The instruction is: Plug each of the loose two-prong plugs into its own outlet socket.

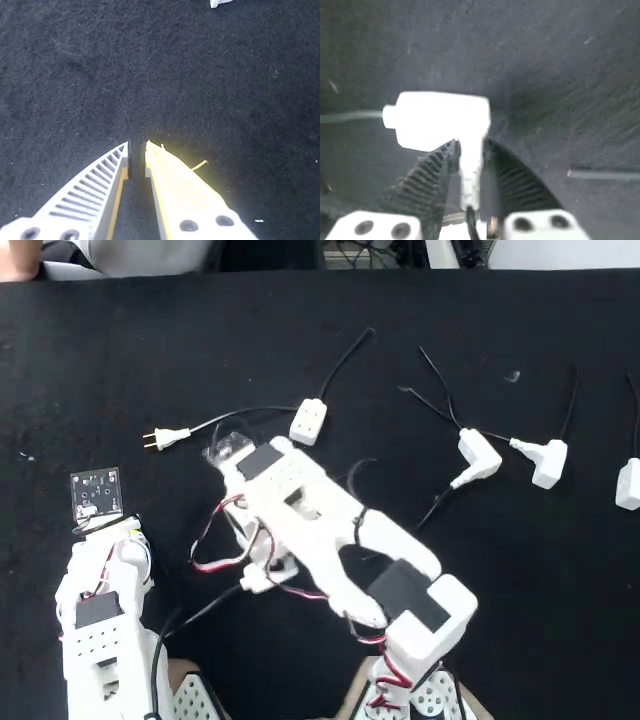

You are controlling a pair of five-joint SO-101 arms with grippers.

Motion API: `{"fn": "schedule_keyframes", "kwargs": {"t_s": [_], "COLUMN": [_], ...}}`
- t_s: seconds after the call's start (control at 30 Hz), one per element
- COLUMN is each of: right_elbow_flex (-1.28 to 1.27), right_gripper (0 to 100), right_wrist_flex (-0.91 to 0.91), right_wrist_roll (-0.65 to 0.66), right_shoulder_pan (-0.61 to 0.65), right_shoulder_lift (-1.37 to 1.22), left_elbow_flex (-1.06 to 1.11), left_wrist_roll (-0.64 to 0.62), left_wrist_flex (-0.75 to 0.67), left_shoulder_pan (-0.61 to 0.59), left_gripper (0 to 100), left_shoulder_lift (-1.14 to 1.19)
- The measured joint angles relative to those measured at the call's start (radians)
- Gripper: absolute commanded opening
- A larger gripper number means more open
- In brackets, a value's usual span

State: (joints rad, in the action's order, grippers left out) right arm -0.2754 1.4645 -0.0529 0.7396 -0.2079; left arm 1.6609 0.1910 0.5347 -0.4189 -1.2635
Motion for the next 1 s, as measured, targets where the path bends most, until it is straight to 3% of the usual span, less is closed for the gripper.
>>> {"fn": "schedule_keyframes", "kwargs": {"t_s": [0.27, 0.37, 0.57, 0.63, 0.8, 1.0], "right_elbow_flex": [0.0, -0.005, -0.124, -0.161, -0.203, -0.204], "right_gripper": [30.4, 30.5, 30.8, 30.8, 30.8, 30.6], "right_wrist_flex": [0.008, 0.008, 0.008, 0.008, 0.008, -0.072], "right_wrist_roll": [0.038, 0.147, 0.565, 0.649, 0.746, 0.772], "right_shoulder_pan": [0.081, 0.077, 0.078, 0.078, 0.115, 0.138], "right_shoulder_lift": [0.129, 0.14, 0.14, 0.14, 0.14, 0.14], "left_elbow_flex": [0.0, 0.0, 0.0, 0.0, 0.0, 0.0], "left_wrist_roll": [0.0, 0.0, 0.0, 0.0, 0.0, 0.0], "left_wrist_flex": [0.0, 0.0, 0.0, 0.0, 0.0, 0.0], "left_shoulder_pan": [0.0, 0.0, 0.0, 0.0, 0.0, 0.0], "left_gripper": [6, 6, 6, 6, 6, 6], "left_shoulder_lift": [0.0, 0.0, 0.0, 0.0, 0.0, 0.0]}}
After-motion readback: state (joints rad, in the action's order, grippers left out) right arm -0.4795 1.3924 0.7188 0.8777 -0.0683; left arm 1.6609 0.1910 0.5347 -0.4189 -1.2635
